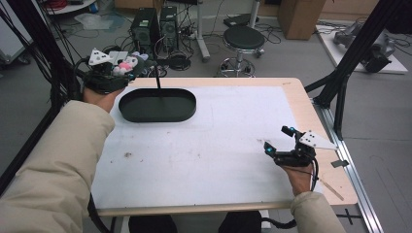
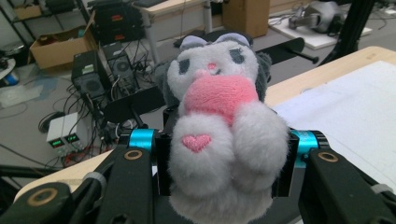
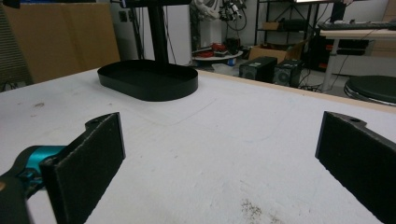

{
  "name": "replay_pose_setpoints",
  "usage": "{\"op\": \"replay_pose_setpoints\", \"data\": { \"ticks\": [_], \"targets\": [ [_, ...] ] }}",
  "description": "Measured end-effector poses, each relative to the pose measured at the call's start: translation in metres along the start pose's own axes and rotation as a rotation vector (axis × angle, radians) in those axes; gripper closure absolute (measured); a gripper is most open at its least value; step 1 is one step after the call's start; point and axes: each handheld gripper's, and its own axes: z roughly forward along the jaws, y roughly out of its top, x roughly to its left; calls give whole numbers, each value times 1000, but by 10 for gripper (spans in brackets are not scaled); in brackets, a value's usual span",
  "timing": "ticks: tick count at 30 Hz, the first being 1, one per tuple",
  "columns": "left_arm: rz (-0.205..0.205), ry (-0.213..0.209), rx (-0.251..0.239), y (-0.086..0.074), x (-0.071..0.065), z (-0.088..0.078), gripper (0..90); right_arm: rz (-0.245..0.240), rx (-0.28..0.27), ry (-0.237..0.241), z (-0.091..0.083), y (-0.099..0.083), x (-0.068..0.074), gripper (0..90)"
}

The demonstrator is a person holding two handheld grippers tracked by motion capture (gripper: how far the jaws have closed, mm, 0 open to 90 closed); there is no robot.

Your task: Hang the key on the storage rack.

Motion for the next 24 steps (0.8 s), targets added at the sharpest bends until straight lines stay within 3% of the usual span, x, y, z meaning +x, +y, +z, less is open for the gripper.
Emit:
{"op": "replay_pose_setpoints", "data": {
  "ticks": [6,8,15,24],
  "targets": [
    [-4,19,-5,2,0,8,564,3,-4,-34,-3,-10,1,5],
    [1,19,-5,3,-1,10,564,-16,-15,-41,-3,-12,1,5],
    [-8,54,-9,2,0,17,563,-16,-31,-44,-5,-21,2,5],
    [-26,68,-5,-2,4,21,564,-8,-49,-41,-5,-32,3,5]
  ]
}}
